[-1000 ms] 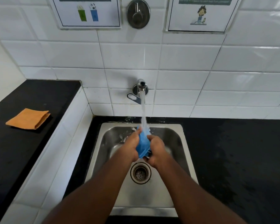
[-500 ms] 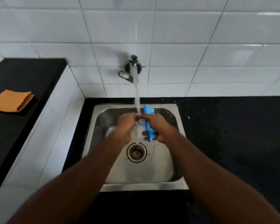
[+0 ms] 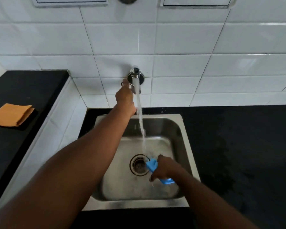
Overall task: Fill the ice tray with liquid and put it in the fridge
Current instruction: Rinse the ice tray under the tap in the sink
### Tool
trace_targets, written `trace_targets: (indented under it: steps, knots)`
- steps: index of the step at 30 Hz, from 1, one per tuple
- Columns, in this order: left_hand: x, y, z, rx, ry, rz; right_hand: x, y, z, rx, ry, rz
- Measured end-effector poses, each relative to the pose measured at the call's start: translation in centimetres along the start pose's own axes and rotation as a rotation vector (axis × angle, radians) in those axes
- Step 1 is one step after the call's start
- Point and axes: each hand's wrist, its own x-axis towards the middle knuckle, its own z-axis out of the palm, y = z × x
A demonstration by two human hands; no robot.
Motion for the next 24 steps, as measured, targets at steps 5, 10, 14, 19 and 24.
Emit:
trace_targets:
  steps: [5,10,14,19,24]
  knots:
    - [0.1,-0.9,0.1,0.247,-0.067,0.324,0.5,1.4,0.1,0.119,0.027,0.024]
    - [0.0,-5.0,-4.6,0.427,0.014,0.190,0.4,-0.1,-2.1,0.308,0.090,-0.032]
    - [-3.9,-13.6,-8.6,0.431,-0.245,-0.378,-0.7,-2.1,-3.6,0.750,0.060,-0.078]
    - [-5.0,-14.4,-8.0,0.110,-0.521,-0.372,-2.8,-4.3,-5.9,1.074,-0.019,-0.208]
    - [-4.6,-7.5,-6.6,0.088,-0.634,-0.063,-5.6,-6.4,-10.9,1.136,0.066,-0.390]
